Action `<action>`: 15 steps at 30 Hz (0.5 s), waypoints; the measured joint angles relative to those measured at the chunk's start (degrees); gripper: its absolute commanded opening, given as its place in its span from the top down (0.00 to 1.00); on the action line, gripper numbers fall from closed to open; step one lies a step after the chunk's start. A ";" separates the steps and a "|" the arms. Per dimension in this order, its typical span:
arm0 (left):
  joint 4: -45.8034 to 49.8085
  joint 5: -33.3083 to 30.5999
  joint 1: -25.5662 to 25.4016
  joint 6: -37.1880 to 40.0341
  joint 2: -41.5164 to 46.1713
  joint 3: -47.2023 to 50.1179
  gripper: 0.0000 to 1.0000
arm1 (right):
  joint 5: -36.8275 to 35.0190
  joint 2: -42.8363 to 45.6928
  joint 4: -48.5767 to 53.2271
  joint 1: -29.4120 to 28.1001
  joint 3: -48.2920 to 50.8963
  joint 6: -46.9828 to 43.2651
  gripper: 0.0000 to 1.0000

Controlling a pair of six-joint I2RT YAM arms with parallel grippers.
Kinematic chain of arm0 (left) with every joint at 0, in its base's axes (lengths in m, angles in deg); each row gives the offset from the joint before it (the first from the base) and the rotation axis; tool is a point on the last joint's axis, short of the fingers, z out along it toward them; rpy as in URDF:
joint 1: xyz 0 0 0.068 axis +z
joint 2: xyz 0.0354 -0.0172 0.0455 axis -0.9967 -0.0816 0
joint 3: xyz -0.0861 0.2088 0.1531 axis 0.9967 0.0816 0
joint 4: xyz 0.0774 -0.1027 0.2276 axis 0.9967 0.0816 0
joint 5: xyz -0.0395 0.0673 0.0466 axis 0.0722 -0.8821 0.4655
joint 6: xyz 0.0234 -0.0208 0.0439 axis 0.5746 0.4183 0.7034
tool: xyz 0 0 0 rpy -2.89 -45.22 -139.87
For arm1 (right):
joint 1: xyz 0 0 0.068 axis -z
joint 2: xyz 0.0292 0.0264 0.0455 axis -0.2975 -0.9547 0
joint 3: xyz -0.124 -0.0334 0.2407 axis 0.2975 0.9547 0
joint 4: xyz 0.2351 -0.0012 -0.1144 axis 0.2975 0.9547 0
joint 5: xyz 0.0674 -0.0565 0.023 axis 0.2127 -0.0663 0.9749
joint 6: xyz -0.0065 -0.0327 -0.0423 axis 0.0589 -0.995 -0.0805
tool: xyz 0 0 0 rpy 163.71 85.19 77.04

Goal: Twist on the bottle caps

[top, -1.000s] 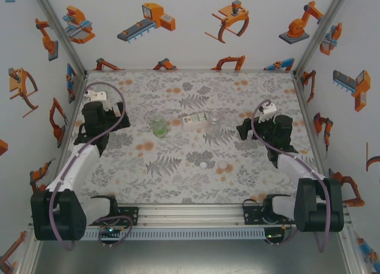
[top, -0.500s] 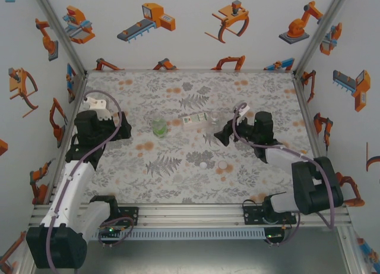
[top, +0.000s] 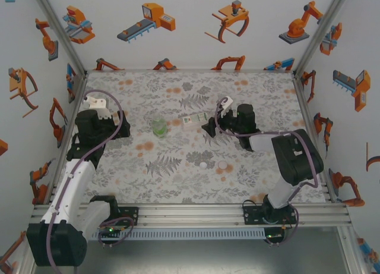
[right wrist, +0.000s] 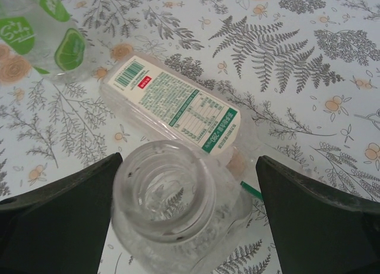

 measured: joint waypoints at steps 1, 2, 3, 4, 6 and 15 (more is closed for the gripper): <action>-0.04 0.04 0.00 0.00 -0.13 0.00 0.03 | -0.28 -0.46 -0.42 0.00 -0.02 0.02 0.18; -0.11 0.20 0.00 0.00 -0.24 0.00 0.03 | -0.59 -1.05 -0.96 0.00 -0.07 0.04 0.19; -0.20 0.24 0.00 0.00 -0.39 0.00 0.03 | -0.81 -1.62 -1.60 0.00 -0.07 0.13 0.20; -0.31 0.24 0.00 0.00 -0.57 0.00 0.03 | -0.98 -2.01 -1.99 0.00 -0.07 0.20 0.21; -0.42 0.28 0.00 0.00 -1.07 0.00 0.03 | -1.18 -2.78 -2.75 0.00 -0.07 0.24 0.23; -0.48 0.72 0.00 -0.42 -1.60 0.00 0.03 | -2.27 -3.28 -5.99 0.00 -0.04 1.29 0.46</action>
